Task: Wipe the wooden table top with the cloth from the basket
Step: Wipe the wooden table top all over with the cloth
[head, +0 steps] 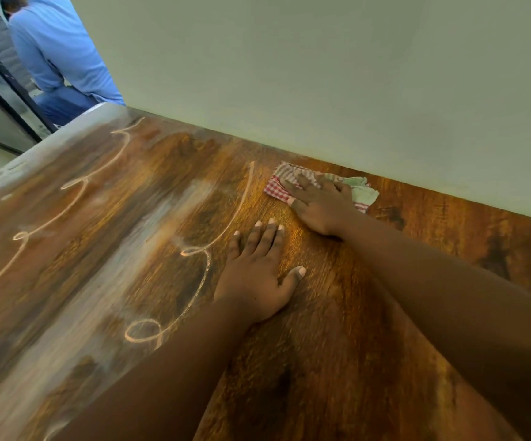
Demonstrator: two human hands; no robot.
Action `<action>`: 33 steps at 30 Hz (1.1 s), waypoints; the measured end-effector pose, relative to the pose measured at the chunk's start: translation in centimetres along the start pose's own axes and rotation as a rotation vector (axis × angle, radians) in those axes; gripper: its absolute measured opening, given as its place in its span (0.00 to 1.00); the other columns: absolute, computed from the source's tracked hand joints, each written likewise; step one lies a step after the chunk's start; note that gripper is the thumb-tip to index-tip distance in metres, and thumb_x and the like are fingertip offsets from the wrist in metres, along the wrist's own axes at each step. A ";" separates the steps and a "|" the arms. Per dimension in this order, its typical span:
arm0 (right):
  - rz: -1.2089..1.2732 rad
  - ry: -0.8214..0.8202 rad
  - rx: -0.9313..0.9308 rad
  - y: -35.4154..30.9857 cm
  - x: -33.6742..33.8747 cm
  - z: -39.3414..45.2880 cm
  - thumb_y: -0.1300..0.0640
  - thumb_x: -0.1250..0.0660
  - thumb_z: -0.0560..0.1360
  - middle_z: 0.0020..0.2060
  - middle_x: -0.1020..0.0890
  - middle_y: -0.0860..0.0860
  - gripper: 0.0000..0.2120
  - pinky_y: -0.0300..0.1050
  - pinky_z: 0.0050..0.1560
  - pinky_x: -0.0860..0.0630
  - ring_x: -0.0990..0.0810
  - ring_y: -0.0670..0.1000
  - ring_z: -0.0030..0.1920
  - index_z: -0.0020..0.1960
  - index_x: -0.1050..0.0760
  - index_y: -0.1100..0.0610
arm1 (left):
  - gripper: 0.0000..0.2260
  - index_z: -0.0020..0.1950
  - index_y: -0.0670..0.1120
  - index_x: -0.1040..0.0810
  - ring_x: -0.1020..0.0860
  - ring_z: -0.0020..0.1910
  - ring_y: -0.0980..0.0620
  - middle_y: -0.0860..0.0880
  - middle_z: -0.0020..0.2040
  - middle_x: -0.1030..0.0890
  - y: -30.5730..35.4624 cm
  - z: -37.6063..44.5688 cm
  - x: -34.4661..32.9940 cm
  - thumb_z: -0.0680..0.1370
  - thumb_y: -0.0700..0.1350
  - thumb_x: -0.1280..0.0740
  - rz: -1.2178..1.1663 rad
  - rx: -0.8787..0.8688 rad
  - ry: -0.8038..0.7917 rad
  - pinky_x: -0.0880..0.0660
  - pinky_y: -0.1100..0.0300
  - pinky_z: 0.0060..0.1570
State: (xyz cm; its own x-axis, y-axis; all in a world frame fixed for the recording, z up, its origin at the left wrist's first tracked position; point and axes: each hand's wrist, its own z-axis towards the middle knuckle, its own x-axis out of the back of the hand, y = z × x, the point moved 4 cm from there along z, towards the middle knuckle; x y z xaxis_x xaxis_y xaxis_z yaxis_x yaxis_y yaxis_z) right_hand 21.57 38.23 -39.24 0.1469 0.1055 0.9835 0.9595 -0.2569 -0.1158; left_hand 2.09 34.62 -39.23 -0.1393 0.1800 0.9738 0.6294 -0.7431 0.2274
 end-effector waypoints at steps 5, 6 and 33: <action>0.015 -0.004 -0.096 1.1 0.9 3.3 0.38 0.61 0.80 0.78 0.54 0.44 0.24 0.63 0.70 0.57 0.54 0.57 0.76 0.75 0.58 0.35 | 0.35 0.78 0.52 0.60 0.65 0.76 0.54 0.52 0.79 0.59 -0.2 0.0 -0.2 0.77 0.70 0.61 -0.005 0.003 0.003 0.68 0.47 0.72; 0.035 0.003 -0.133 1.0 1.1 3.9 0.38 0.60 0.80 0.78 0.54 0.44 0.24 0.64 0.70 0.57 0.54 0.56 0.76 0.76 0.57 0.36 | 0.36 0.79 0.52 0.60 0.65 0.76 0.54 0.52 0.79 0.59 -0.1 0.0 -0.2 0.77 0.70 0.60 -0.005 0.003 0.003 0.69 0.47 0.72; 0.057 -0.102 -0.081 -9.9 -1.9 -11.1 0.40 0.59 0.80 0.77 0.59 0.45 0.25 0.60 0.70 0.61 0.59 0.56 0.76 0.75 0.63 0.36 | 0.37 0.76 0.46 0.67 0.73 0.72 0.52 0.47 0.76 0.65 -2.4 -9.7 1.6 0.77 0.70 0.61 0.072 -0.061 -0.077 0.79 0.58 0.66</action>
State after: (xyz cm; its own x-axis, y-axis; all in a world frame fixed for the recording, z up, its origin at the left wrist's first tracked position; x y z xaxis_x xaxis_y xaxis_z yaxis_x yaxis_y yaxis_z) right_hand 9.14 29.89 -38.46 0.2283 0.1842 0.9560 0.9270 -0.3413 -0.1556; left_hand -7.02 30.46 -38.09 -0.0350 0.1718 0.9845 0.5880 -0.7931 0.1593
